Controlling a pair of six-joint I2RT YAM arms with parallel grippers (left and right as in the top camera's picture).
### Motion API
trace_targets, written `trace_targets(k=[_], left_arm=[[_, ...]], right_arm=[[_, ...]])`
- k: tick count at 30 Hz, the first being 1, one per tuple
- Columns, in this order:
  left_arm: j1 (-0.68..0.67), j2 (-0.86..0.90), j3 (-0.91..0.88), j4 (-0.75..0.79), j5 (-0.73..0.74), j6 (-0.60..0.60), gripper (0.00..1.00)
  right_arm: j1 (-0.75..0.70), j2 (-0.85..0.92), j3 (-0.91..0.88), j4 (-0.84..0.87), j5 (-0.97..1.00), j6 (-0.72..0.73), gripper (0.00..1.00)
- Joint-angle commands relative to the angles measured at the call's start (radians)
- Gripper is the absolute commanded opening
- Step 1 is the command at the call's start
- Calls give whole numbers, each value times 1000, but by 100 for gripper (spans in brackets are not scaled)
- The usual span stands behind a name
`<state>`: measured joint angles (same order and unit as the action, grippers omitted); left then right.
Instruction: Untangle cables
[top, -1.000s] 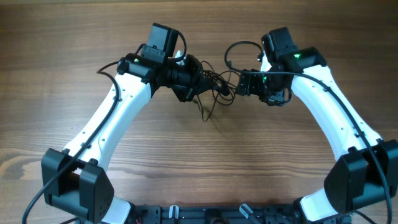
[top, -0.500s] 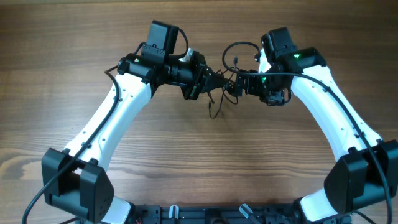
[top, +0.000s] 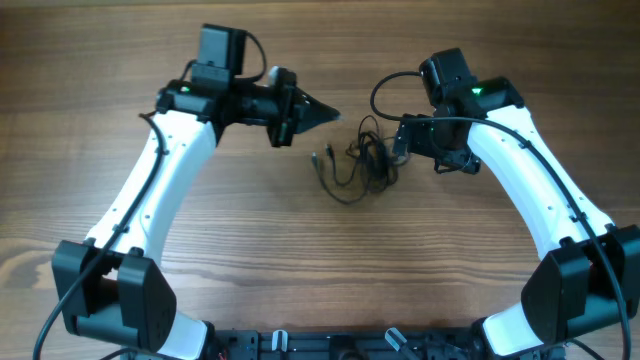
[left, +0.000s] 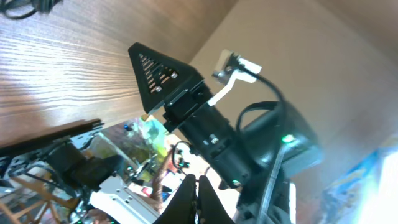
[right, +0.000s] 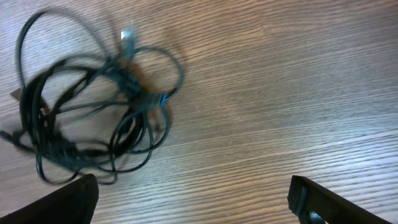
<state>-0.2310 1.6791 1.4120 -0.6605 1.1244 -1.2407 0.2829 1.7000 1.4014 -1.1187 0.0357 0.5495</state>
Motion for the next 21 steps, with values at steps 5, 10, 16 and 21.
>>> trace_targets(k=[5,10,16,21], left_arm=[[47,-14,14,-1,-13,52,4],[17,-14,14,-38,-198,121,4],[-10,-14,14,-231,-729,130,5],[-9,-13,14,-329,-975,130,22]], right_arm=[[-1,6,-9,12,-126,-50,100],[-2,6,-9,55,-325,-162,100],[0,6,-9,81,-463,-292,100],[8,6,-9,114,-461,-319,88]])
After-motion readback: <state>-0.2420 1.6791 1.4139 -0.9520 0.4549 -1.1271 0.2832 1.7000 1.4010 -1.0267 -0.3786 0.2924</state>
